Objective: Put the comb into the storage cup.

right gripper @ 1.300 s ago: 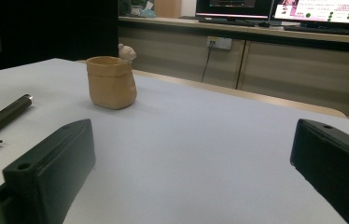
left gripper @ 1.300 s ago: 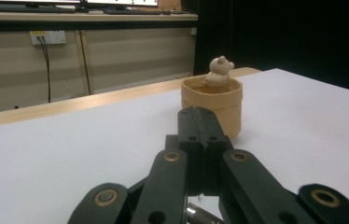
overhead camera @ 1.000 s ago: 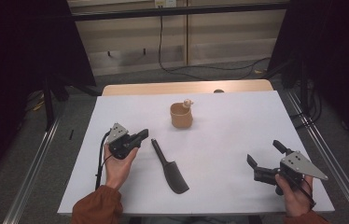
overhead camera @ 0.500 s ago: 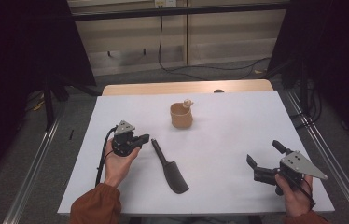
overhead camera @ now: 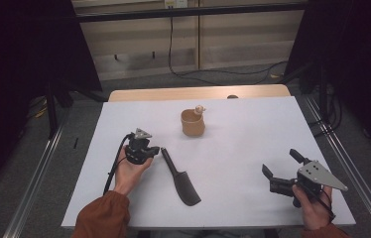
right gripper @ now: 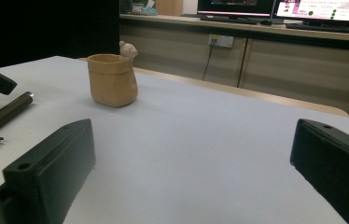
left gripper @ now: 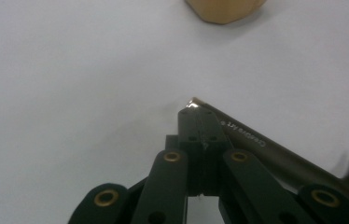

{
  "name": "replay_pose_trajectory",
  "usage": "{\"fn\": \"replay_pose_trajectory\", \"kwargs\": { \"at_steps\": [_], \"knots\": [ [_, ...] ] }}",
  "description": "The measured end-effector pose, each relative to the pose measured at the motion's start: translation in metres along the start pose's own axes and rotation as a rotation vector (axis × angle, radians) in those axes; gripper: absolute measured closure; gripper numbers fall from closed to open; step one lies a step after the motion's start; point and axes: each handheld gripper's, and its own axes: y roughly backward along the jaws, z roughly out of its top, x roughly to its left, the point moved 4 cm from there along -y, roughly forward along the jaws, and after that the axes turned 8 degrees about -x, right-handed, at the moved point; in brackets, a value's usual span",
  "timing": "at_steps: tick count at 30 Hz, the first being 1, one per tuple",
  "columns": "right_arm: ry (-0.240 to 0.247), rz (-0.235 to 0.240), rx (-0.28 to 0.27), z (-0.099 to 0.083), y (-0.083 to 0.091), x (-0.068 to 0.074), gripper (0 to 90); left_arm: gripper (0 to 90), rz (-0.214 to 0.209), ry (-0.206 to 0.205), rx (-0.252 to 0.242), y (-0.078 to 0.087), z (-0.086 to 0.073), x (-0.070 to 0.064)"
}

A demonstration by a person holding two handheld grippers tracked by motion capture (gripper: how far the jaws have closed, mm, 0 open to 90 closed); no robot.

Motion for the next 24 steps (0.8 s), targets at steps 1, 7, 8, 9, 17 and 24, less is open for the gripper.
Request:
{"fn": "replay_pose_trajectory", "kwargs": {
  "at_steps": [1, 7, 8, 9, 17, 24],
  "knots": [
    [0.001, 0.0, -0.001, 0.0, 0.0, 0.0, 0.0, 90.0, -0.001, 0.008, 0.005, -0.002, -0.001, 0.001],
    [0.004, 0.003, -0.003, 0.0, 0.0, 0.001, 0.0, 90.0, 0.007, 0.031, 0.012, -0.009, -0.004, 0.003],
    [0.004, 0.003, -0.003, 0.0, 0.0, 0.001, 0.0, 90.0, 0.008, 0.025, 0.018, -0.01, -0.004, 0.004],
    [0.002, 0.003, -0.001, 0.0, 0.0, 0.001, 0.0, 90.0, 0.006, 0.029, 0.017, -0.01, -0.005, 0.004],
    [0.007, 0.006, 0.004, -0.001, 0.0, 0.001, 0.0, 90.0, 0.005, 0.027, 0.027, -0.015, -0.005, 0.003],
    [0.005, 0.003, 0.001, -0.001, -0.001, 0.001, 0.0, 90.0, 0.003, 0.019, 0.028, -0.019, -0.004, -0.002]
  ]
}}
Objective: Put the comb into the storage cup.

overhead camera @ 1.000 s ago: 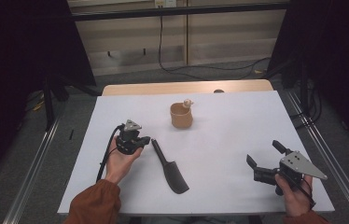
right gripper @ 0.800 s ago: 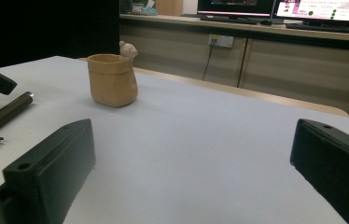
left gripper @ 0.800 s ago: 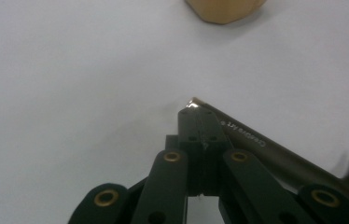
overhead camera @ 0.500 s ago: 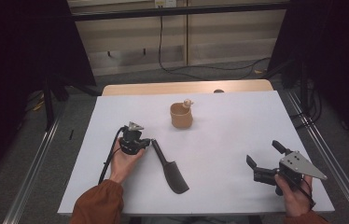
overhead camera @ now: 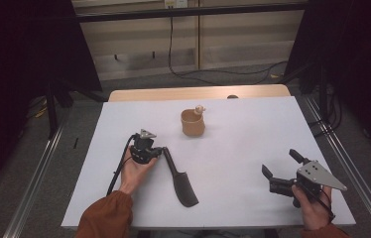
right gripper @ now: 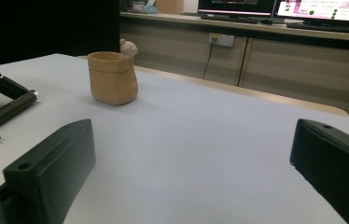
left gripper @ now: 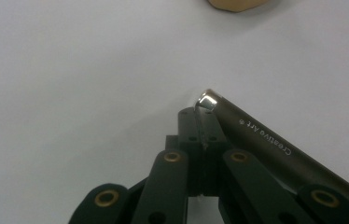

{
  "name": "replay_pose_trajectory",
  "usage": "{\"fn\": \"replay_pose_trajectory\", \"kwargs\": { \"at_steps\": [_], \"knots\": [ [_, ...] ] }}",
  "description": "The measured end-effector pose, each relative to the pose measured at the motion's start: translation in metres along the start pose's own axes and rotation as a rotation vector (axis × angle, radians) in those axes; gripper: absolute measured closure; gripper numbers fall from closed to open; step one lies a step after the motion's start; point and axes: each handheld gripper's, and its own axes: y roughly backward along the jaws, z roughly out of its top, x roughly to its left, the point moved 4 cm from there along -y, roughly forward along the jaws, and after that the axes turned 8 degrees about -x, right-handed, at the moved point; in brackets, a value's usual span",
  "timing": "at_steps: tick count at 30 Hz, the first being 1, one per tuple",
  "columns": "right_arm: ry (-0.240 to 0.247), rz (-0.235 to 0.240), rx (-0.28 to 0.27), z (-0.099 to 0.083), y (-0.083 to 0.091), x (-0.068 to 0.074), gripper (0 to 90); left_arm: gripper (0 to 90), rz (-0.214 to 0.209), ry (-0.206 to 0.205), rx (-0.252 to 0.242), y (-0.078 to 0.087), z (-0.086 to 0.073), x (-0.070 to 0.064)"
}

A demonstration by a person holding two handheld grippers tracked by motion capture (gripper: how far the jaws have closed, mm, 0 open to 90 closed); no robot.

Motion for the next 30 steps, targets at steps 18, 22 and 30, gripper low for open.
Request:
{"fn": "replay_pose_trajectory", "kwargs": {
  "at_steps": [18, 22, 30],
  "knots": [
    [-0.004, 0.004, 0.003, 0.0, 0.0, 0.0, 0.0, 90.0, -0.028, 0.024, -0.015, -0.006, 0.003, -0.002],
    [-0.002, 0.008, 0.001, 0.0, 0.0, 0.001, 0.0, 90.0, -0.027, 0.022, -0.016, -0.01, 0.002, -0.004],
    [-0.001, 0.009, 0.002, 0.0, 0.0, 0.001, 0.0, 90.0, -0.045, 0.017, -0.022, -0.013, 0.002, -0.006]
  ]
}}
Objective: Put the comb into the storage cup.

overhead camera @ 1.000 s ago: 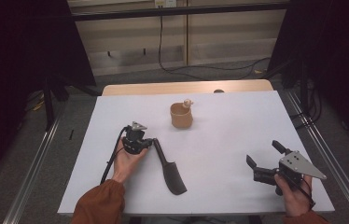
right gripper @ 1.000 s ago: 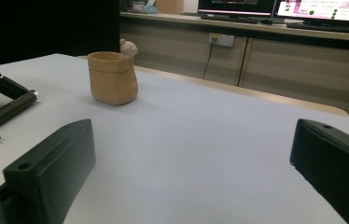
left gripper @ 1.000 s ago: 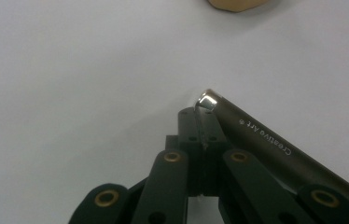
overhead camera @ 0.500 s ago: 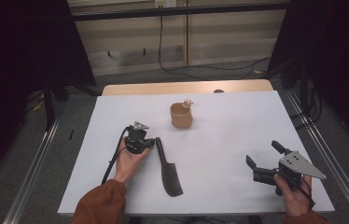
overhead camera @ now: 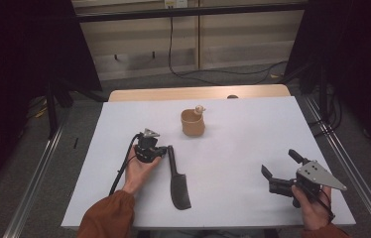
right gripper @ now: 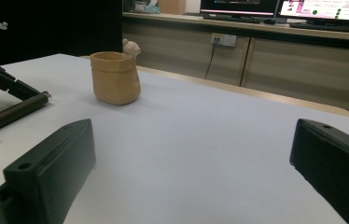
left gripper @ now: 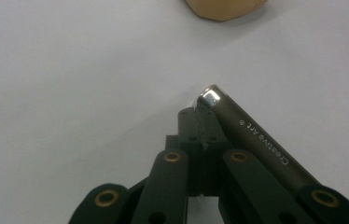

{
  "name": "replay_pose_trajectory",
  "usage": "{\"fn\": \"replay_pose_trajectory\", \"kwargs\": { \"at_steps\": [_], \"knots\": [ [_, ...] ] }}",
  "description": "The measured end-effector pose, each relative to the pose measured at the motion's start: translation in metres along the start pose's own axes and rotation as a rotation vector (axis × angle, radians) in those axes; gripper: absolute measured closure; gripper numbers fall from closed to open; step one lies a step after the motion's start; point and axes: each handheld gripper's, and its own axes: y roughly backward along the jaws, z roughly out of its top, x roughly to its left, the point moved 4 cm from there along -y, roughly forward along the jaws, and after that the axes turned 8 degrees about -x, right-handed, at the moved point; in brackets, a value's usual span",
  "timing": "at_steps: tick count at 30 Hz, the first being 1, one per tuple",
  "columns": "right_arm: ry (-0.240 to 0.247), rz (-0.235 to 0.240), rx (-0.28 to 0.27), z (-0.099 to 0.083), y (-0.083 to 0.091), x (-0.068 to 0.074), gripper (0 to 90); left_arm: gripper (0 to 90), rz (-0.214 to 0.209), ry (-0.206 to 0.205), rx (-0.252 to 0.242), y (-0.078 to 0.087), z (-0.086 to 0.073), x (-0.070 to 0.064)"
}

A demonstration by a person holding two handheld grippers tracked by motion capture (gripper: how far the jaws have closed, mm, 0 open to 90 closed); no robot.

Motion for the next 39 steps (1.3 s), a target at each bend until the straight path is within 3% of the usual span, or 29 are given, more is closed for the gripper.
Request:
{"fn": "replay_pose_trajectory", "kwargs": {
  "at_steps": [11, 19, 35, 39],
  "knots": [
    [-0.003, 0.004, -0.002, 0.0, 0.0, 0.0, 0.0, 90.0, -0.013, -0.048, 0.011, -0.008, 0.006, -0.012],
    [-0.002, 0.007, 0.0, 0.0, 0.0, 0.0, 0.0, 90.0, -0.026, -0.055, -0.017, -0.012, 0.011, -0.013],
    [-0.003, 0.007, -0.003, 0.0, 0.0, 0.0, 0.0, 90.0, -0.023, -0.089, 0.007, -0.022, 0.014, -0.018],
    [-0.004, 0.008, -0.001, 0.0, 0.0, 0.0, 0.0, 90.0, -0.03, -0.08, 0.008, -0.025, 0.016, -0.022]
  ]
}}
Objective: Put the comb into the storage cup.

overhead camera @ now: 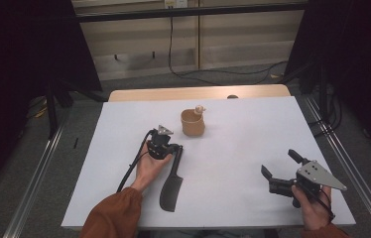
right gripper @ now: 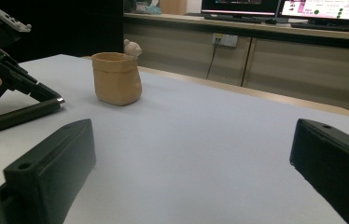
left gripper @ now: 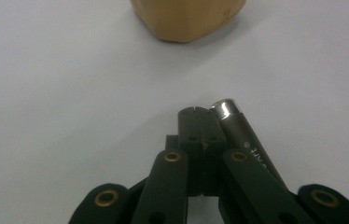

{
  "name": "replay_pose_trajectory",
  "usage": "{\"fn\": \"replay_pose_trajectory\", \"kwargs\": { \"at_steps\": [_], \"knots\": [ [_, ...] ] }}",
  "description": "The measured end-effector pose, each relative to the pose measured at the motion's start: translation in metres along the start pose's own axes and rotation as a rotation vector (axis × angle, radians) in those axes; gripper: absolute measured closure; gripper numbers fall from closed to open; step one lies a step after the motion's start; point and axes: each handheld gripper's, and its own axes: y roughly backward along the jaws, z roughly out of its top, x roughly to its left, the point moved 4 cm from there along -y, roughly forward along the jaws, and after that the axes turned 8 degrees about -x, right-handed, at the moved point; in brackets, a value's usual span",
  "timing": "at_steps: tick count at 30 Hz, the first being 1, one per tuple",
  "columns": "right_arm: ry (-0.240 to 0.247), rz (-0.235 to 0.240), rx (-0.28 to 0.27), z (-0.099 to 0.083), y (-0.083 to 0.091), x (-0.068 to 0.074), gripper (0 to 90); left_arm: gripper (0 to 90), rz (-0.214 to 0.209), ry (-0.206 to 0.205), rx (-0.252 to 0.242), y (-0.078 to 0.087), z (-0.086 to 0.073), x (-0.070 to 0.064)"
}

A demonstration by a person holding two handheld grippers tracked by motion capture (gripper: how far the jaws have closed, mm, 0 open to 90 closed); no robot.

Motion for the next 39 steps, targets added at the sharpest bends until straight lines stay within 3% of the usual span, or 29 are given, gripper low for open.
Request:
{"fn": "replay_pose_trajectory", "kwargs": {
  "at_steps": [8, 14, 17, 25, 29, 34, 39],
  "knots": [
    [0.001, 0.002, 0.0, 0.0, 0.0, 0.0, 0.0, 90.0, -0.019, -0.041, 0.002, -0.004, 0.003, -0.007],
    [-0.001, 0.001, 0.0, 0.0, 0.0, 0.0, 0.0, 90.0, -0.046, -0.049, 0.007, -0.007, 0.005, -0.013],
    [0.0, 0.003, 0.0, 0.0, 0.0, 0.0, 0.0, 90.0, -0.04, -0.061, 0.005, -0.007, 0.005, -0.014],
    [-0.001, 0.004, -0.001, 0.0, 0.001, 0.0, 0.0, 90.0, -0.037, -0.015, -0.018, -0.001, 0.006, -0.005],
    [-0.001, 0.005, -0.001, 0.0, 0.001, 0.0, 0.0, 90.0, -0.029, -0.015, -0.065, 0.007, 0.006, 0.0],
    [-0.004, 0.0, -0.002, 0.001, 0.001, 0.0, 0.0, 87.2, -0.027, 0.015, -0.104, 0.016, 0.007, 0.008],
    [-0.004, 0.001, -0.003, 0.001, 0.001, 0.0, 0.0, 80.4, -0.025, 0.024, -0.143, 0.029, 0.009, 0.013]
  ]
}}
